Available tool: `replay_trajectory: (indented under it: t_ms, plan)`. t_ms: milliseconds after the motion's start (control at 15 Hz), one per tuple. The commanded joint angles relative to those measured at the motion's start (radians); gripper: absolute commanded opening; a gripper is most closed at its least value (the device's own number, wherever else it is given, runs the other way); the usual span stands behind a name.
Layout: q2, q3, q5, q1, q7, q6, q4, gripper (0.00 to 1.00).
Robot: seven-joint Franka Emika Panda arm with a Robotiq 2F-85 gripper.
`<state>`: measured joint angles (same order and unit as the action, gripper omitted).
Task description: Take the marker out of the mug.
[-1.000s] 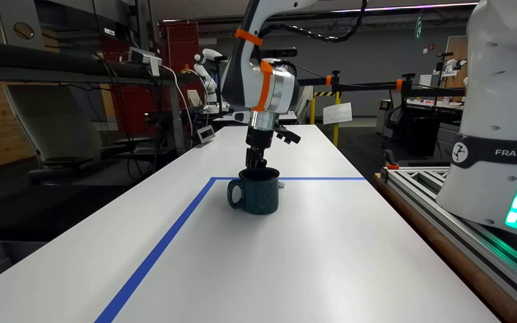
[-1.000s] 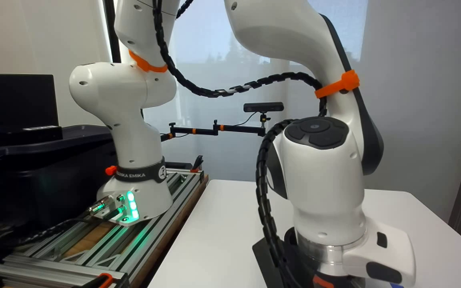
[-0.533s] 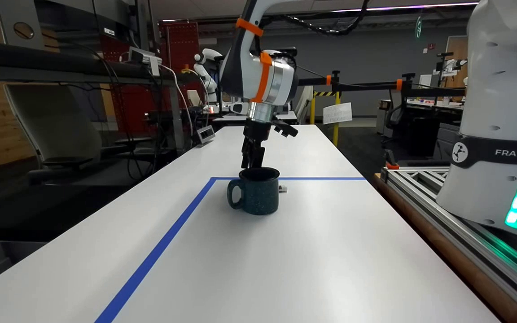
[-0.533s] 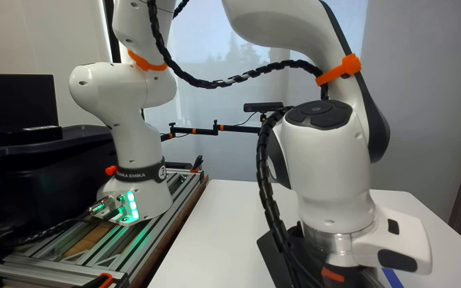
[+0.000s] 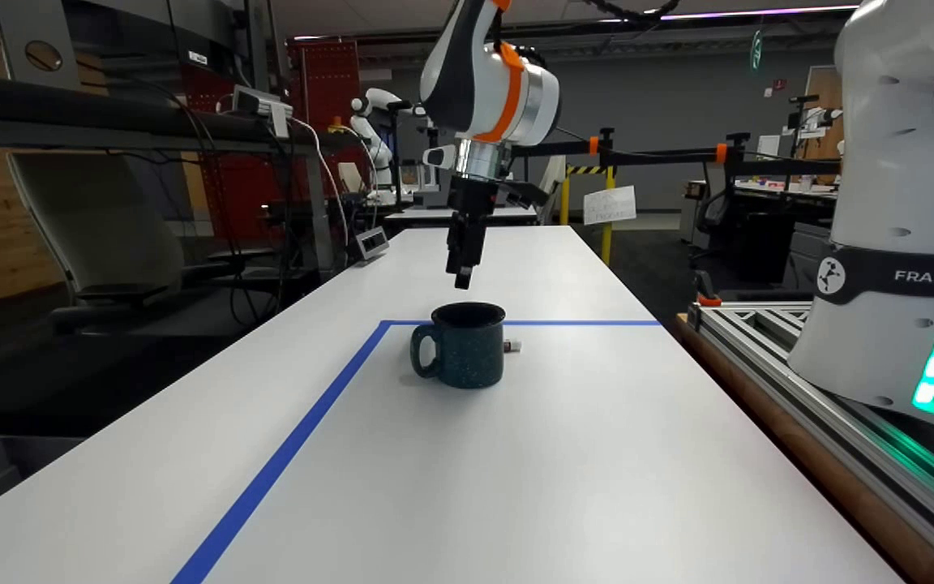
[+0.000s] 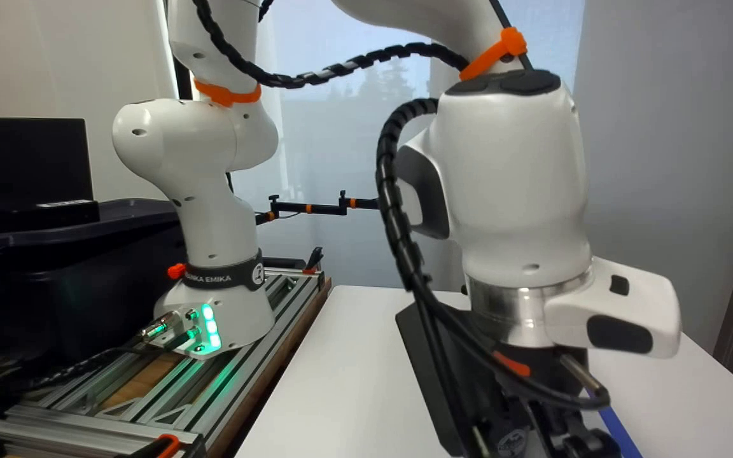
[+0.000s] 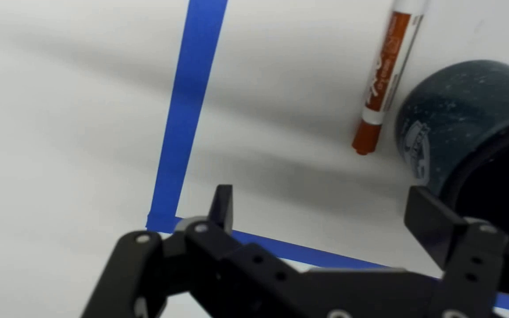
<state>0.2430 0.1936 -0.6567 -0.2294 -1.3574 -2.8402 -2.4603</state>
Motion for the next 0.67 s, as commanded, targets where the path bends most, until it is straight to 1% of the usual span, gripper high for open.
replay_trajectory:
  t_ms: [0,200,267,400,467,533,600]
  plan:
    - [-0.154,0.151,0.206,0.157,0.270,0.026,-0.122,1.00]
    - [-0.180,0.300,0.389,0.293,0.503,0.031,-0.148,1.00]
    - [-0.199,0.325,0.450,0.322,0.581,0.046,-0.153,1.00]
    - [-0.251,0.355,0.581,0.364,0.731,0.106,-0.158,1.00]
    - [-0.286,0.352,0.652,0.372,0.805,0.147,-0.158,1.00]
    - [-0.334,0.211,0.730,0.246,0.882,0.177,-0.163,1.00]
    - [-0.368,0.182,0.758,0.238,0.923,0.215,-0.162,1.00]
